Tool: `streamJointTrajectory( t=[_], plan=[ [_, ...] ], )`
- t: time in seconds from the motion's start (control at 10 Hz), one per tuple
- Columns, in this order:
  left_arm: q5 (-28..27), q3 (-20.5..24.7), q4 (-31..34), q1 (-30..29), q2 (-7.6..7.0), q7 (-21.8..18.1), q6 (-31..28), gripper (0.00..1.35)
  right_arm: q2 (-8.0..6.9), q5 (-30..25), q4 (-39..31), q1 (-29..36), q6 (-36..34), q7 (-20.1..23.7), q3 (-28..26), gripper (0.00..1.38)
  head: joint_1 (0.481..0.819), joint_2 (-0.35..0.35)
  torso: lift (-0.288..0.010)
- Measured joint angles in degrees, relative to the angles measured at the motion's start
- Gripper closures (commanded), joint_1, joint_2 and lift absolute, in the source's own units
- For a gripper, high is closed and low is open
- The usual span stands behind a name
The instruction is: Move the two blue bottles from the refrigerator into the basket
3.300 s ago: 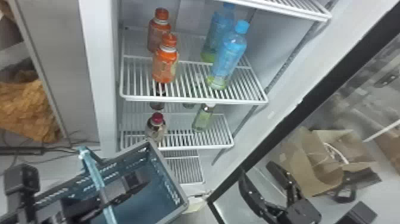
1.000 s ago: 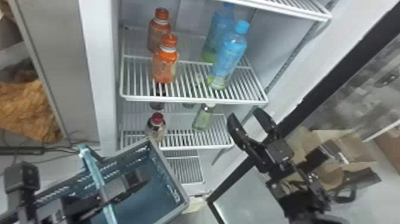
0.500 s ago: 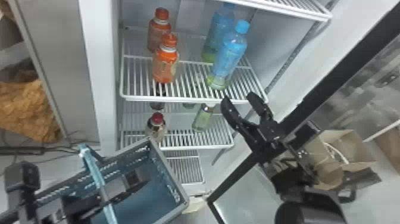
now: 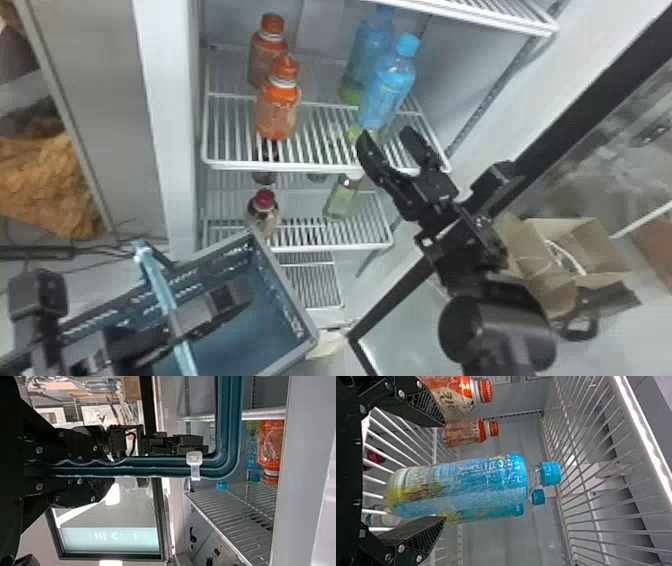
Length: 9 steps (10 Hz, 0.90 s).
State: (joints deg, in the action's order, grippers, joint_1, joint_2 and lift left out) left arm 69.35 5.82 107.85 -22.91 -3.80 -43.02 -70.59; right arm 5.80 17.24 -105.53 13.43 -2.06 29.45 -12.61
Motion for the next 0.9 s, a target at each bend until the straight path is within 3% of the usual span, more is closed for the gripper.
streamJointTrajectory(
  t=[0.7, 0.8, 0.9],
  plan=[
    [0.15, -1.08, -0.39, 1.39, -0.73, 0.05, 0.03, 1.2, 0.52, -2.15, 4.86, -7.73, -1.88, -3.39, 2.09, 0.22, 0.695, -0.34, -0.01],
    [0.21, -1.13, -0.42, 1.55, -0.85, 0.05, 0.09, 1.2, 0.53, -2.43, 5.46, -8.55, -2.09, -3.73, 2.1, 0.24, 0.695, -0.34, -0.01],
    [0.23, -1.17, -0.46, 1.65, -0.88, 0.05, 0.12, 1.2, 0.55, -2.73, 6.2, -9.37, -2.23, -3.8, 2.13, 0.35, 0.695, -0.339, -0.01]
  ],
)
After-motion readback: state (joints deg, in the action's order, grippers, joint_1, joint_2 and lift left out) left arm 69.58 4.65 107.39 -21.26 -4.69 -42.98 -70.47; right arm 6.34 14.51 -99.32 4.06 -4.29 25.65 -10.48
